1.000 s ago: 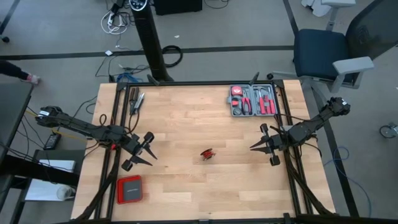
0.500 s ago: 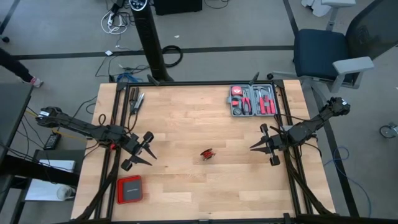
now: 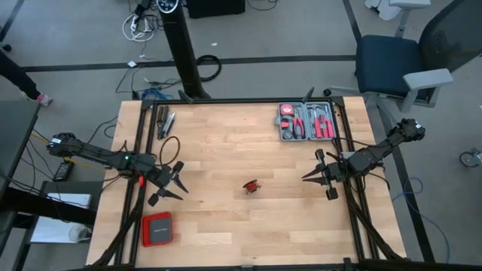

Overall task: Coil cords
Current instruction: Return to Home Position

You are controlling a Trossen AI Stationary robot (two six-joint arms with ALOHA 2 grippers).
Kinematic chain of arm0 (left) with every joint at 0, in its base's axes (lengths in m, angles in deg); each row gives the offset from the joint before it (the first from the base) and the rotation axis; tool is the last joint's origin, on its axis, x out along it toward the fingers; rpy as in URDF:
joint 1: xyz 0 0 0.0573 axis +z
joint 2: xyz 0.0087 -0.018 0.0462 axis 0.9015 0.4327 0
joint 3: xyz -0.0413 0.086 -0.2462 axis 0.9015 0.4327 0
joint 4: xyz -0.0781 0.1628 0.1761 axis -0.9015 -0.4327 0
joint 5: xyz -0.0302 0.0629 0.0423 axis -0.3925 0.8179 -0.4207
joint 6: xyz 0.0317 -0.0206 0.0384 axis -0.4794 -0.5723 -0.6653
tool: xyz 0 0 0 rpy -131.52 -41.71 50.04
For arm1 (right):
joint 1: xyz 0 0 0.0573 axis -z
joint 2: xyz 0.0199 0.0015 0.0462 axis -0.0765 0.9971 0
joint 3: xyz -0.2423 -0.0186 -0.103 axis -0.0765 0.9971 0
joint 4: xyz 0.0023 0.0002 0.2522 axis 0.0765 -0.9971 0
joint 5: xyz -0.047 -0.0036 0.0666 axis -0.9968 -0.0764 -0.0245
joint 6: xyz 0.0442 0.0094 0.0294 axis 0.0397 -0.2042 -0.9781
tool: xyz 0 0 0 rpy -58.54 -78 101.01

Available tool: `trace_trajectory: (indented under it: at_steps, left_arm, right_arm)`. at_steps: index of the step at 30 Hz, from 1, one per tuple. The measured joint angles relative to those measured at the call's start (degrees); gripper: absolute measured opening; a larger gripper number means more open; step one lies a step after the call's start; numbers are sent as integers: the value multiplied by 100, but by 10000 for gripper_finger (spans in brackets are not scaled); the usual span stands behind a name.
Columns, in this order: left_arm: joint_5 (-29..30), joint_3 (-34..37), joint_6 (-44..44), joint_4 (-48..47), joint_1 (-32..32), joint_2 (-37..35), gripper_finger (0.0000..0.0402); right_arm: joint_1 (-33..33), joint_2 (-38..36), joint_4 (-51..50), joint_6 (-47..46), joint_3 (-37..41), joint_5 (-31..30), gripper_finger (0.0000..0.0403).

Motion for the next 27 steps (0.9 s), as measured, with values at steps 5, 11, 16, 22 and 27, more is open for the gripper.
trace_trajectory:
  at_steps: [5,11,16,22,27]
  left_arm:
    - [93,2,2,-9,-1,-417,152]
    - [95,2,2,-11,-2,-791,152]
    - [96,2,2,-13,-2,-855,152]
    - [96,2,4,-15,-2,-855,152]
    - [95,2,4,-9,-2,-853,152]
  right_arm:
    - [0,1,49,0,2,1,35]
    - [0,1,60,0,4,1,35]
    - [0,2,62,-1,7,1,35]
    - [0,2,62,-2,7,1,35]
    - [0,0,62,-2,11,1,35]
